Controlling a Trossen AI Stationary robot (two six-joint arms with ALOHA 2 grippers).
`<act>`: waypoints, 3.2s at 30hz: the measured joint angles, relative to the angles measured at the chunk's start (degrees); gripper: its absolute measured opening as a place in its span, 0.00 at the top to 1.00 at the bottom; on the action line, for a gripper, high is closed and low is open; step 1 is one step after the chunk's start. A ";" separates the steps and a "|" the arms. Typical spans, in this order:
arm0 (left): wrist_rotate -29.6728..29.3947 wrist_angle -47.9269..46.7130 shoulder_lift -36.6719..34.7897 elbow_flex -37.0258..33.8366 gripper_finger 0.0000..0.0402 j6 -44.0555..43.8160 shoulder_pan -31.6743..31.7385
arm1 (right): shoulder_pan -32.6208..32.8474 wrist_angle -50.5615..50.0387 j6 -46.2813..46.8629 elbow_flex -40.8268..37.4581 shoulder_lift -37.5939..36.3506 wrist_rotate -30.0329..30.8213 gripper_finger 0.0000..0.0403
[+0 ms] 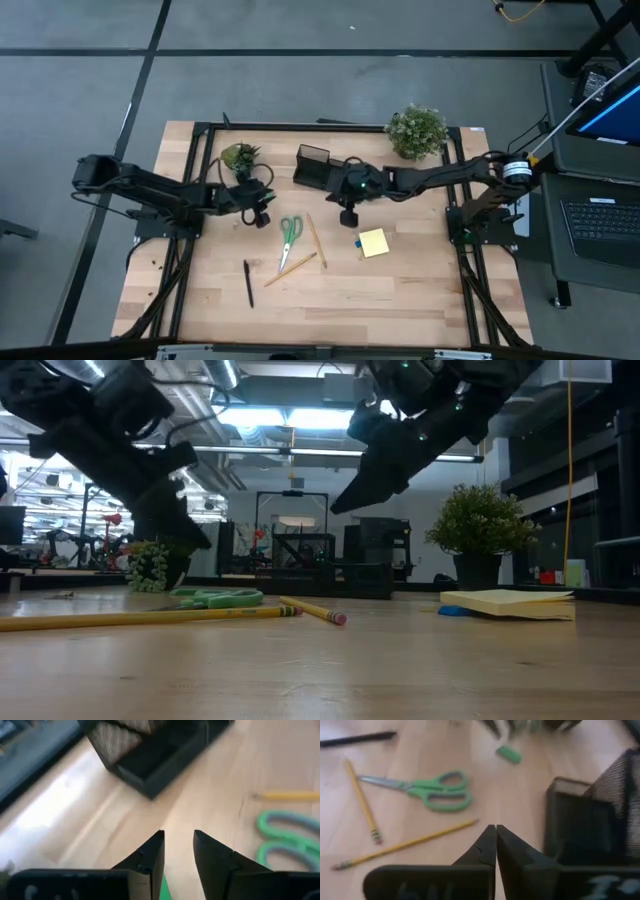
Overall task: Pick and place office supplies into organizer
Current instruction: Put the green eraser into the desk organizer
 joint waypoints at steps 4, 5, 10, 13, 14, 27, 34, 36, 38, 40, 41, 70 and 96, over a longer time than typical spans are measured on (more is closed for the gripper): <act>2.92 -2.56 0.91 0.01 0.72 0.00 3.40 | -0.88 2.36 -0.18 -0.82 -2.09 -0.16 0.97; 4.39 -3.71 0.92 0.08 0.72 -0.01 4.45 | -1.05 2.17 -0.24 -0.82 -2.53 -0.28 0.97; 10.15 -14.74 0.99 4.61 0.70 -1.77 9.14 | -1.29 2.82 -3.37 -0.82 -3.26 -0.12 0.99; 12.85 -22.09 1.03 9.28 0.69 -1.86 11.27 | -1.53 2.88 -5.56 -0.82 -3.26 -0.31 0.97; 13.36 -23.88 1.03 10.83 0.69 -1.85 11.72 | -1.74 2.93 -5.90 -0.82 -3.26 -0.33 0.96; 17.59 -35.74 11.83 23.22 0.68 -5.53 13.88 | -4.64 2.48 -6.24 -0.82 -3.26 -1.12 0.95; 17.05 -38.71 21.19 26.49 0.68 -3.62 14.93 | -4.62 2.30 -6.09 -0.82 -3.23 -1.33 0.95; 17.50 -39.32 22.91 27.18 0.68 -2.70 15.18 | -4.62 2.30 -6.01 -0.82 -3.23 -1.35 0.95; 18.65 -39.37 24.22 27.87 0.68 -2.38 15.59 | -4.57 2.30 -5.98 -0.82 -3.22 -2.10 0.95; 18.65 -39.34 24.79 28.19 0.68 -2.34 16.10 | -4.58 2.30 -5.88 -0.82 -3.21 -2.98 0.95; 18.48 -39.33 24.89 28.28 0.68 -2.34 16.37 | -4.58 2.30 -5.80 -0.82 -3.21 -3.32 0.95; 24.22 -40.05 29.47 28.83 0.68 -5.97 19.81 | -4.58 2.15 -4.75 -0.80 -3.19 -4.20 0.95; 24.46 -40.61 28.66 28.39 0.82 -2.82 19.88 | -4.58 2.17 -4.80 -0.80 -3.19 -4.22 0.95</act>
